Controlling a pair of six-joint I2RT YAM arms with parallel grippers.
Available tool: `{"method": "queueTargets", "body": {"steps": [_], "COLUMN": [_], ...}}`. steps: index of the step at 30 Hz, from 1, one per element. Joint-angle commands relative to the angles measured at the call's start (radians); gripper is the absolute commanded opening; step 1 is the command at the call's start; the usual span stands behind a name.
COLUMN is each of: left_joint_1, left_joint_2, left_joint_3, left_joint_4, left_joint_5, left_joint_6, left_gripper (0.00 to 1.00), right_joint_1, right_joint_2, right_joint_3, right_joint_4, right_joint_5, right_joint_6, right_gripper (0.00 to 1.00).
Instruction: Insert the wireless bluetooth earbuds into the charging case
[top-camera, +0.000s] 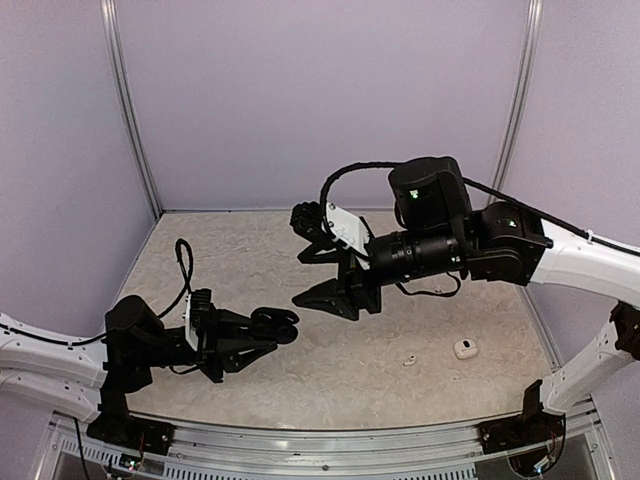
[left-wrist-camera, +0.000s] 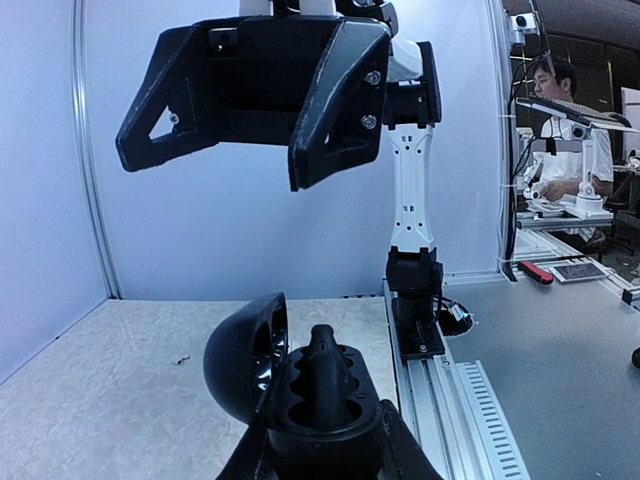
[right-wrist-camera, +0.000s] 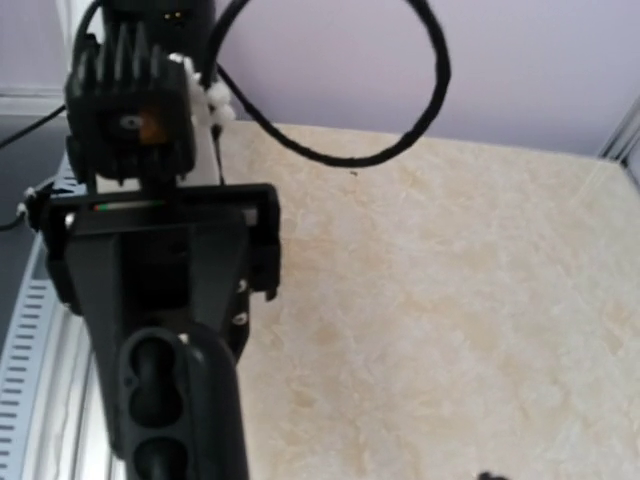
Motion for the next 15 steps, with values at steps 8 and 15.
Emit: {"method": "queueTargets", "body": {"steps": [8,15], "left_joint_1": [-0.008,-0.012], "left_joint_2": [-0.002,-0.007], "left_joint_3": [0.033,0.032], "left_joint_4": [0.020,0.022], "left_joint_5": [-0.028,-0.029], "left_joint_6": [-0.012,-0.010], "left_gripper": [0.00,0.00], "right_joint_1": [-0.011,-0.011], "right_joint_2": [0.041,0.051], "right_joint_3": [-0.037,-0.055], "right_joint_4": [0.058,0.074], "right_joint_5": [-0.222,-0.230], "right_joint_6": [0.031,0.029], "right_gripper": [0.67,0.67]}}
